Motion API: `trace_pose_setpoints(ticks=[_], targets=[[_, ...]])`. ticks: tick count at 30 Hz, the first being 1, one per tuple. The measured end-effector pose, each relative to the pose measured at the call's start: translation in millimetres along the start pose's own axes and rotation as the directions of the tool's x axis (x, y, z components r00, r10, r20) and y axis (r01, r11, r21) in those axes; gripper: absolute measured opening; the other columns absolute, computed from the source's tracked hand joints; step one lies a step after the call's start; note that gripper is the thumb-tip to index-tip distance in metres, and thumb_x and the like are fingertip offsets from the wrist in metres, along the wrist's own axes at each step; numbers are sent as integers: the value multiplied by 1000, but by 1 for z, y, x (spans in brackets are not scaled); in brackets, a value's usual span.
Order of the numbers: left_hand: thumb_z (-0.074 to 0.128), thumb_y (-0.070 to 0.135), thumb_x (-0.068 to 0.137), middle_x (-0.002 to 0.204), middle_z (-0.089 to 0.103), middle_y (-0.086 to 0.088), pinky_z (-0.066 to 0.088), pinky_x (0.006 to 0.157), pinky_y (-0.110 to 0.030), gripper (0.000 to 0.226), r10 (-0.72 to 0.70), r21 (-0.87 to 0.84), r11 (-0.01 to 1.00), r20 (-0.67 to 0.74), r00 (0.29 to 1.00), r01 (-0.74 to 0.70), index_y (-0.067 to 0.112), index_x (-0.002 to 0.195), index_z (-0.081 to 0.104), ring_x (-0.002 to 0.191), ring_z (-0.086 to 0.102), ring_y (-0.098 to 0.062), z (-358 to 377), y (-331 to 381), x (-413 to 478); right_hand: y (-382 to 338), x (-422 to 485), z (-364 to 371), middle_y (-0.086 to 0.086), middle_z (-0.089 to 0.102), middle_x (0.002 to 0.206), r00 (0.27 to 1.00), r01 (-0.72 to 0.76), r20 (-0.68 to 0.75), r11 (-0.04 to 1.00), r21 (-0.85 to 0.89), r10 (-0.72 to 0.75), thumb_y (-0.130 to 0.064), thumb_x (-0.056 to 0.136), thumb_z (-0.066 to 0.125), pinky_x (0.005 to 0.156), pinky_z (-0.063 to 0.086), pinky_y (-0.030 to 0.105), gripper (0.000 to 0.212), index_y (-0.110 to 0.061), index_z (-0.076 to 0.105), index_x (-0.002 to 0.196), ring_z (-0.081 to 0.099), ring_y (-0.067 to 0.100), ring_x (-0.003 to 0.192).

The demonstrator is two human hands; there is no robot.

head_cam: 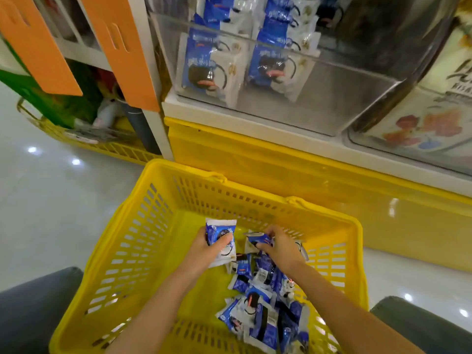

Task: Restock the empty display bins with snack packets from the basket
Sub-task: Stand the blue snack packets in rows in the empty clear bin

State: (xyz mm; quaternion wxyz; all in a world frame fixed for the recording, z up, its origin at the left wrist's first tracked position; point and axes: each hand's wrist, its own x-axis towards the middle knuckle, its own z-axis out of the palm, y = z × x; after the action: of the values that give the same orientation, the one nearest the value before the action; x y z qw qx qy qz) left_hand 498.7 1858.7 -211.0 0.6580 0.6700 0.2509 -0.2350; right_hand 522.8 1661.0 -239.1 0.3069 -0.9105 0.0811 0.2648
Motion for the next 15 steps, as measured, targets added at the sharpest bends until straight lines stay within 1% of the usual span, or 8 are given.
trace_pose_setpoints(ticks=[2,4,5,7,9,11,13,15], targets=[[64,27,86,99,61,11,44,55,-4,26,37,0,999,-4,999,-37,23,108,50,84,57,5,-2,10,-10,-13,-13,-9,0,56,104,1000,-2,-11,993,116,3,-34,90,59,66,42,23,36,-13,47,117,53,15,86],[64,28,86,99,61,14,43,55,-2,24,75,-7,997,6,997,-75,28,105,50,84,56,7,-3,22,-22,-27,-26,-20,8,60,108,999,26,15,977,210,-30,-36,93,54,76,49,37,34,-11,49,115,58,24,93],[64,29,86,98,61,16,43,55,-2,23,97,-7,995,12,995,-97,31,103,50,83,56,9,-3,29,-28,-35,-34,-26,14,62,107,998,48,29,966,255,-57,-36,94,53,78,50,40,28,-12,51,109,60,26,94],[64,32,85,97,60,21,43,58,-3,21,152,-7,988,23,988,-152,35,101,50,82,55,12,-2,43,-41,-53,-50,-43,16,65,102,992,85,57,922,379,-115,-34,94,52,70,52,32,14,-21,57,95,63,14,83],[64,33,85,98,60,22,44,61,-7,21,206,-9,979,33,978,-206,36,102,51,83,55,13,-1,61,-55,-71,-65,-62,2,68,96,981,107,94,872,478,-172,-31,93,54,65,53,19,8,-25,59,94,63,-2,74],[63,32,85,99,61,19,44,61,-7,22,266,-31,964,28,964,-265,35,103,51,83,56,13,0,79,-69,-87,-80,-82,-5,67,98,970,147,99,855,497,-224,-26,93,56,63,52,13,10,-22,60,101,62,-3,79],[63,30,85,99,62,18,44,59,-4,19,327,-63,943,24,945,-325,33,101,53,78,59,15,-2,99,-83,-104,-96,-102,-5,66,100,955,215,79,852,477,-285,-20,93,57,64,51,11,10,-24,59,102,62,-3,80],[63,35,84,102,65,15,45,63,-7,24,362,-80,930,26,932,-359,31,106,54,83,61,11,-5,122,-99,-122,-111,-124,-4,66,102,942,286,23,837,467,-335,-14,92,58,67,51,12,16,-27,59,100,62,-2,78]])
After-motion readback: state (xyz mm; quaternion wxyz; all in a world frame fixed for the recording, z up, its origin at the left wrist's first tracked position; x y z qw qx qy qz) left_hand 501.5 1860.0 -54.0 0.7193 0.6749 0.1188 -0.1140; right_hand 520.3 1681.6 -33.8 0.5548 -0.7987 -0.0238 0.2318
